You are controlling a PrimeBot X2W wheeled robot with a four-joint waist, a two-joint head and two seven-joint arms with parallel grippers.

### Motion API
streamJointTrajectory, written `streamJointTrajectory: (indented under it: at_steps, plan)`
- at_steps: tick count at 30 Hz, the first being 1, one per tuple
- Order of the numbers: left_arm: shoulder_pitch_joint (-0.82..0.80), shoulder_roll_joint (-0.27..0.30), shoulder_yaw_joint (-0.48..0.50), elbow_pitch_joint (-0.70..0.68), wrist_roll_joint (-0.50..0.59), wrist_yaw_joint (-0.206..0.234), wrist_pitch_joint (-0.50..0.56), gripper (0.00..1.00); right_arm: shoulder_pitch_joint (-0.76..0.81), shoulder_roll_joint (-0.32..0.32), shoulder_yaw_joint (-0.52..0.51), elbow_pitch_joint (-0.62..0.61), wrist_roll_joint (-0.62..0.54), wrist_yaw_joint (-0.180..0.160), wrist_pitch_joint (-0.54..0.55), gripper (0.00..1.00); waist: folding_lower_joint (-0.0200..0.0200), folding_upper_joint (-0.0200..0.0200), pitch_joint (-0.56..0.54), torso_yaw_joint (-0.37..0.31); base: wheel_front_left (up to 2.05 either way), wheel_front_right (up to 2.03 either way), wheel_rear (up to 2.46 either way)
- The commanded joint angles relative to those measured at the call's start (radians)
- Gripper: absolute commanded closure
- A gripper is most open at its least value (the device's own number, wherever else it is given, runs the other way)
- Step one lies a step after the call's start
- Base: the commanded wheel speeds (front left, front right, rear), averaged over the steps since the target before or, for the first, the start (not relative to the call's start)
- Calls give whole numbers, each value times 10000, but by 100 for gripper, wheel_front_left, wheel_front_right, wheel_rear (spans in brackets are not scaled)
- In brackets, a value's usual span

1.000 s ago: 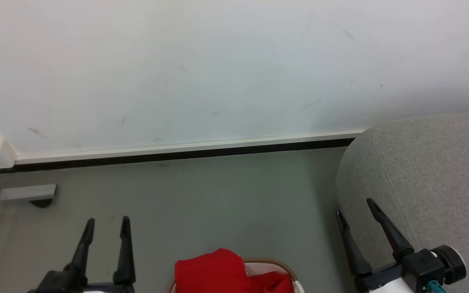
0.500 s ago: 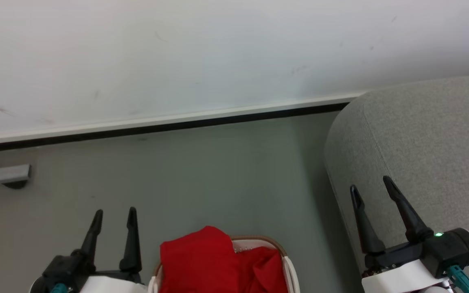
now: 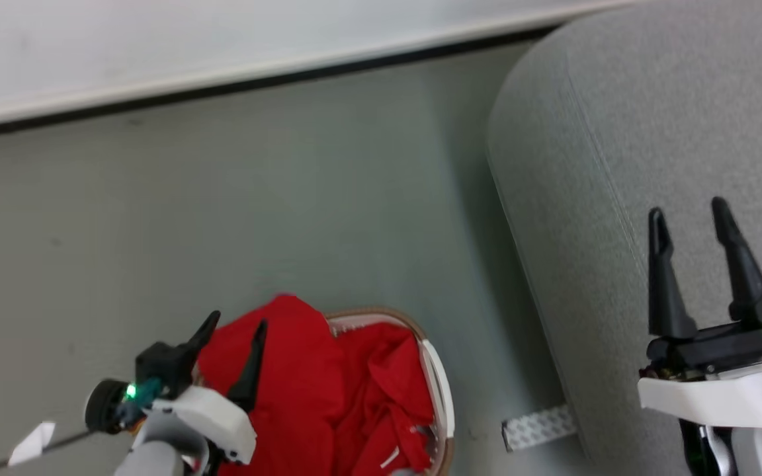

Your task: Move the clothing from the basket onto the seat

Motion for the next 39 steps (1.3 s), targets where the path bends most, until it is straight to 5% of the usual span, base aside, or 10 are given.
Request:
streamJointTrajectory:
  at_steps: [1, 20, 36, 37, 38, 39]
  plan:
    - [-572, 284, -262, 651, 187, -61, 179, 0, -244, 12, -133, -217, 49, -21, 8, 0, -2, -1, 1018, -552, 0, 0, 0]
    - [-4023, 1743, -2782, 5905, 454, -149, 1737, 0, -1324, 14, -1075, -1247, 773, -21, 8, 0, -2, -1, 4434, -1750, 0, 0, 0]
    - [-5265, 1872, -5026, 7605, 137, -168, 1808, 0, -1314, 8, -1068, -1313, 1240, -22, 8, 0, -2, -1, 5409, -2268, 2, 2, 2]
    - [-5250, 1861, -5081, 7647, 36, -168, 1774, 7, -1356, 10, -1052, -1271, 1254, -22, 8, 0, -2, -1, 5386, -2292, 0, 0, 0]
    - [-5236, 1854, -5140, 7694, -41, -170, 1733, 58, -1403, 11, -1032, -1258, 1290, -22, 8, 0, -2, -1, 5362, -2313, 0, 0, 0]
    - [-5228, 1851, -5200, 7736, -65, -173, 1692, 91, -1429, 11, -1003, -1264, 1329, -22, 8, 0, -2, -1, 5341, -2330, 0, 0, 0]
